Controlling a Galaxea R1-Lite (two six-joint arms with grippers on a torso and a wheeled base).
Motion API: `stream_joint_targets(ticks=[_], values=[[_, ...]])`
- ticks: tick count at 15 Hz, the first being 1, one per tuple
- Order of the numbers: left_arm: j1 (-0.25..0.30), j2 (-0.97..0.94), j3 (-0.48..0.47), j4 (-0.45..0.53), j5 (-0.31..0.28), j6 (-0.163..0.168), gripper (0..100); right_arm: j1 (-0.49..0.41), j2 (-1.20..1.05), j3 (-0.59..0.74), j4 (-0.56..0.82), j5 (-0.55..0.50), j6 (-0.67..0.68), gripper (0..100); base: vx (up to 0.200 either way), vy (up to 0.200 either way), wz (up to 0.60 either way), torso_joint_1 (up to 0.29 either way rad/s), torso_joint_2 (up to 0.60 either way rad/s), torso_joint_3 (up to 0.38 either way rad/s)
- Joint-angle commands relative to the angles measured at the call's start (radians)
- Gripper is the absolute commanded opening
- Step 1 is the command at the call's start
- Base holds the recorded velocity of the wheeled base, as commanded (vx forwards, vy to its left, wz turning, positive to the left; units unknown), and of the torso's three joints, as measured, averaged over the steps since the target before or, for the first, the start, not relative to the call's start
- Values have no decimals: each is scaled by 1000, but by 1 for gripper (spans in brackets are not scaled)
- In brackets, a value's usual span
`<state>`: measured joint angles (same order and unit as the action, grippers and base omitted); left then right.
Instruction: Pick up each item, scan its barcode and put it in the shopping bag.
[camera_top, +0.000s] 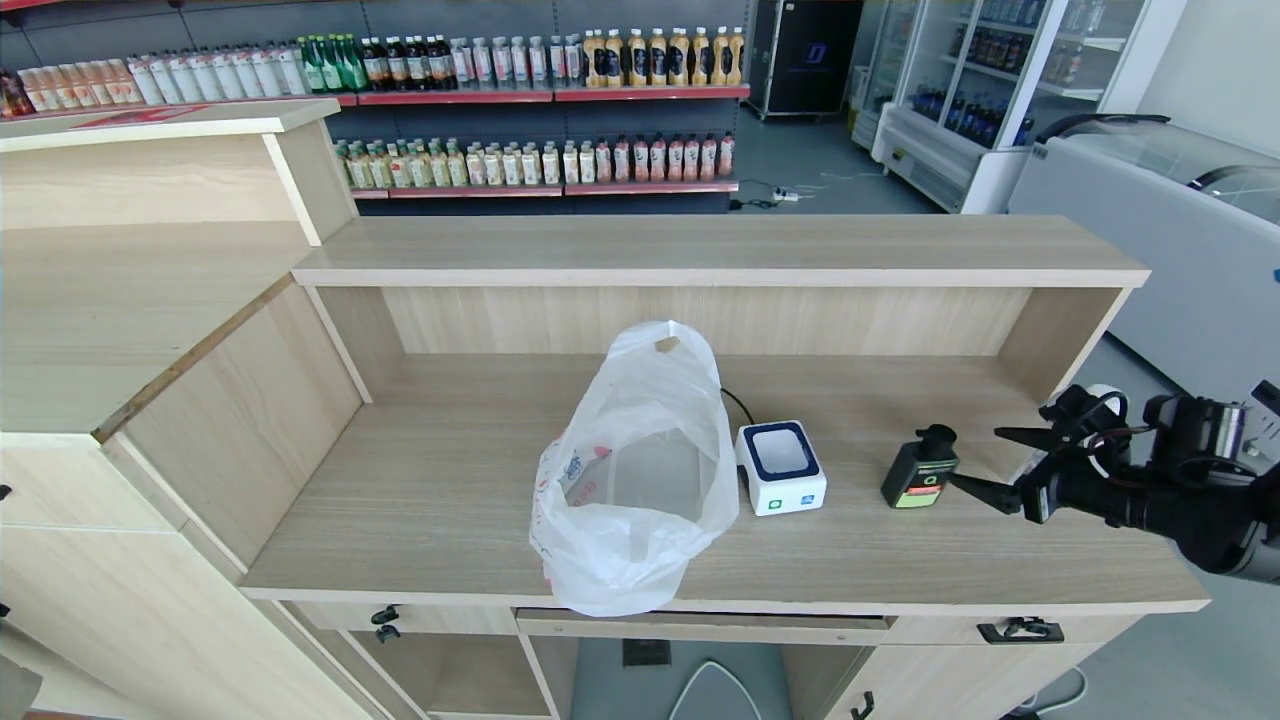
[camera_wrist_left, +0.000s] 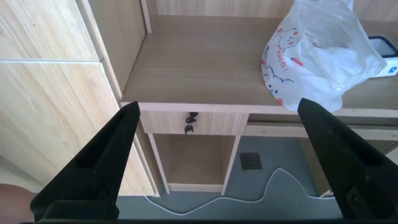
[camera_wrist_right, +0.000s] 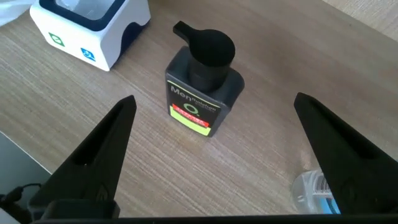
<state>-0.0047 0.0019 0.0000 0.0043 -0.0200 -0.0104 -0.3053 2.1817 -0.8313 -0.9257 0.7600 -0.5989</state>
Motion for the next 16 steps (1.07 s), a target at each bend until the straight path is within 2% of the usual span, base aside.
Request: stream_joint_targets(ticks=[1,16], values=[[0,0,0,0,0,0,100,15,73,-60,1,5,-1,100,0,0,0,0,0,0],[0,0,0,0,0,0,100,150,290,-285,15,9,-4,100,0,0,0,0,0,0]])
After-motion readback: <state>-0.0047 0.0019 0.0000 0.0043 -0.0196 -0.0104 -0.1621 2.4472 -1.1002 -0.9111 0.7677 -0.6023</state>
